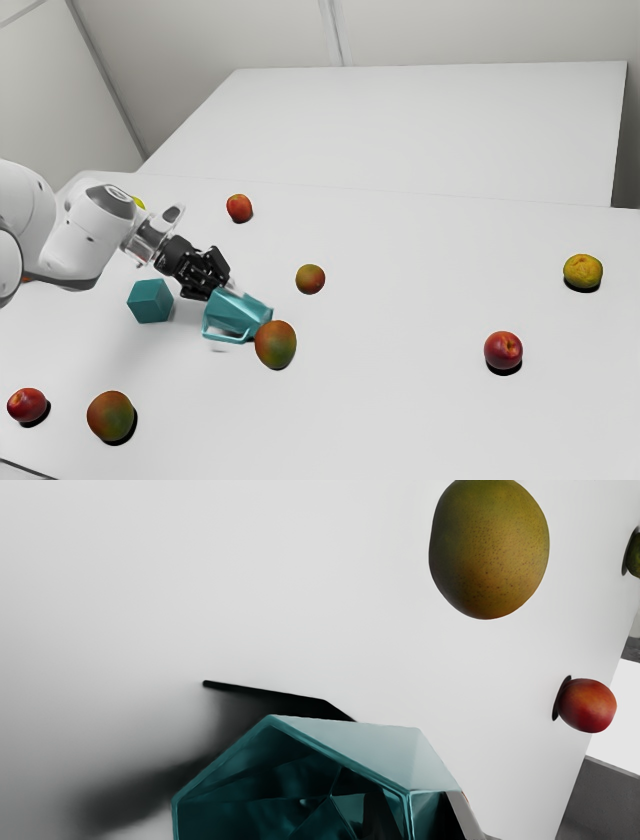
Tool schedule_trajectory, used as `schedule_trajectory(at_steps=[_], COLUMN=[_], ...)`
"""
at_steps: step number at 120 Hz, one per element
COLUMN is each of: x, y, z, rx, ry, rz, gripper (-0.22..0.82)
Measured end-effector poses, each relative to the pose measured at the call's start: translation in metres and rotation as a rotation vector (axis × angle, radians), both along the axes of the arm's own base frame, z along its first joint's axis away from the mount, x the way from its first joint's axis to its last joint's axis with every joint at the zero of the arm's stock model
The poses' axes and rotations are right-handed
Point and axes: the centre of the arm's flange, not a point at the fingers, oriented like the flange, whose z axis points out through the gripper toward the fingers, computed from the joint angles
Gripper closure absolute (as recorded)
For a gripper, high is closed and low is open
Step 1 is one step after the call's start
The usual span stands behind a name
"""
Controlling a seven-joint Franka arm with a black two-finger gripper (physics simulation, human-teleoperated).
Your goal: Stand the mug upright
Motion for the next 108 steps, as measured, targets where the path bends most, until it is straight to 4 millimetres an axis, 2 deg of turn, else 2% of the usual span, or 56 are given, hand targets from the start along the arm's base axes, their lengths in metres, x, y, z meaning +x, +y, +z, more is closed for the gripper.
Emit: schedule_trajectory(at_steps=[23,65,99,108], x=[-0.001,-0.002,0.003,0.006], y=[0.000,0.001,-0.008,-0.017], z=[0.005,0.027,0.068,0.077], rx=[-0.033,-0.029,0.227,0.320], ry=[-0.008,-0.042,-0.122,-0.133], rz=[0.006,-0.018,-0.145,-0.193], gripper=[0.76,0.78,0.79,0.79])
